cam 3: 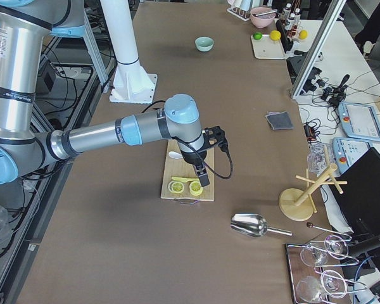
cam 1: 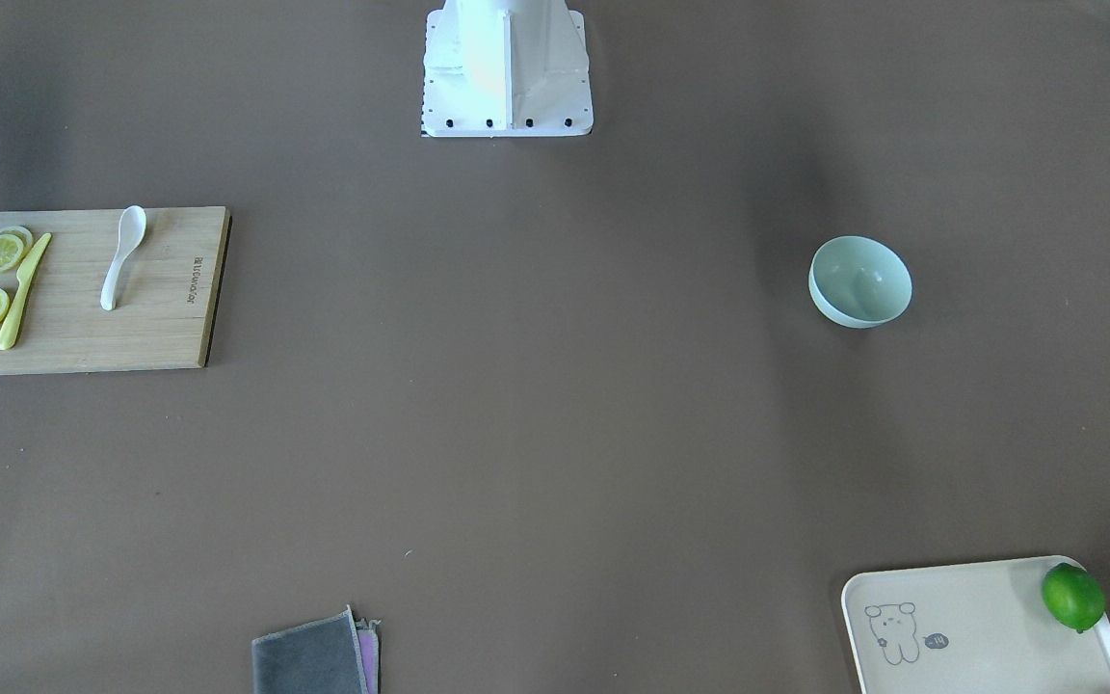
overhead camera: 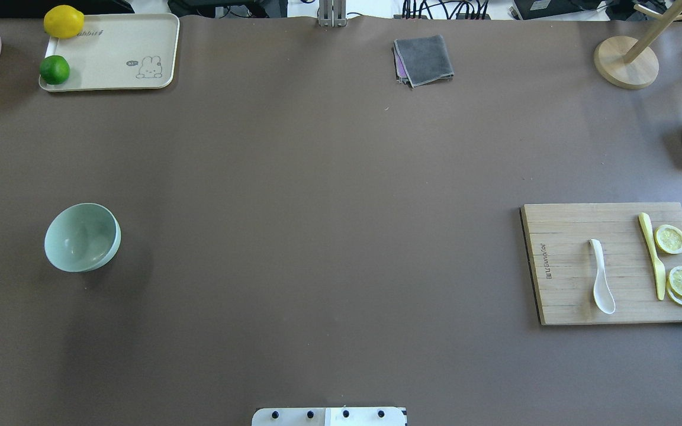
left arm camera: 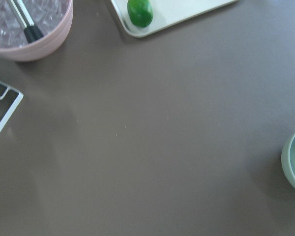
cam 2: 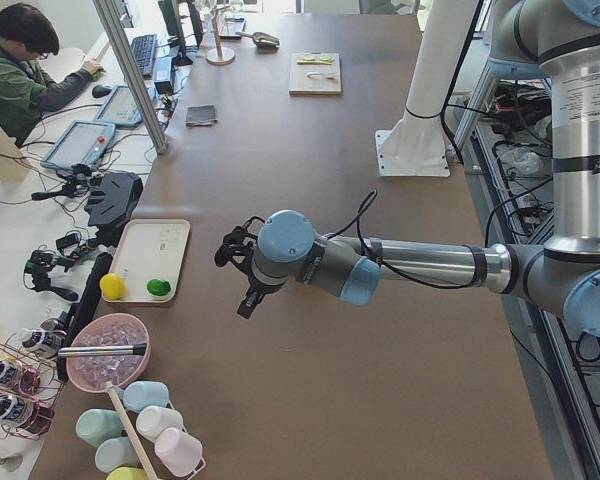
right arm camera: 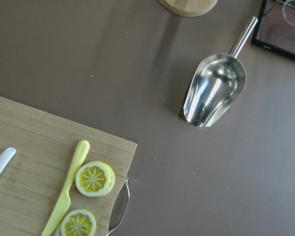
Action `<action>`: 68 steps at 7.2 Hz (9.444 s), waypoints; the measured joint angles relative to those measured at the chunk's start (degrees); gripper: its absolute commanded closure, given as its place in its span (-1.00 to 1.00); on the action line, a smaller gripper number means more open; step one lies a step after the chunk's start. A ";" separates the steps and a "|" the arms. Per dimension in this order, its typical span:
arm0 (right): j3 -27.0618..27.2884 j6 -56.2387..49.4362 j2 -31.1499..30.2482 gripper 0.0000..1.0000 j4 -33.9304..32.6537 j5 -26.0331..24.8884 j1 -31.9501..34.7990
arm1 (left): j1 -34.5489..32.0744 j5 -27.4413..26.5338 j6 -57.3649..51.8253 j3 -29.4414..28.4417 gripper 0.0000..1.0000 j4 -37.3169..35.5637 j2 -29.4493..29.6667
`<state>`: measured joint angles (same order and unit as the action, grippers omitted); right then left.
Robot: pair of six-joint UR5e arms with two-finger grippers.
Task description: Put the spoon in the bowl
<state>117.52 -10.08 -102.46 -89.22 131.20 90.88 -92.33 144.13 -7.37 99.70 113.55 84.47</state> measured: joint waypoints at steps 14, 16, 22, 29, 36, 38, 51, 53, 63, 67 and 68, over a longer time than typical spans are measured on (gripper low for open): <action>-6.69 41.22 -0.85 -1.00 24.23 -5.57 -18.06 | 39.48 -18.04 56.02 -12.26 0.33 40.66 0.74; -6.69 41.20 -0.95 -1.00 24.60 -5.54 -18.16 | 41.23 -19.08 57.13 -13.67 1.00 43.34 1.02; -6.69 41.36 -1.09 -1.00 24.71 -5.60 -18.19 | 43.39 -18.62 67.10 -9.10 1.00 44.45 6.83; -6.85 41.39 -1.17 -1.00 24.71 -5.66 -18.22 | 63.01 -40.56 80.62 -8.91 -0.37 12.02 37.63; -6.74 47.72 -0.83 -0.95 26.37 -6.13 -20.69 | 52.44 -27.84 77.69 2.36 -0.94 4.83 31.71; -6.67 56.88 -1.21 -0.93 31.07 -9.16 -26.02 | 40.33 -16.84 64.75 5.66 -0.94 4.38 21.83; -6.48 85.84 -6.35 0.63 42.41 -37.36 -60.83 | 20.42 -5.49 32.51 3.58 -0.95 4.54 5.41; -6.47 85.84 -6.35 1.00 42.38 -37.57 -60.96 | 20.43 -5.58 32.56 3.57 -0.95 4.57 5.44; -11.13 102.15 42.93 1.00 -4.75 -39.89 -64.25 | 20.55 -5.33 32.91 2.40 -0.95 5.01 5.52; -23.72 113.62 59.20 -0.37 -11.18 -45.36 -67.99 | 20.60 -5.03 33.35 2.42 -0.95 5.17 5.29; -24.03 113.97 59.66 -0.99 -11.22 -45.94 -68.13 | 20.63 -5.01 33.42 2.45 -0.95 5.18 5.22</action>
<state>93.50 103.89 -42.80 -100.45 85.26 22.74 -71.69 139.12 26.05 102.15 118.73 89.69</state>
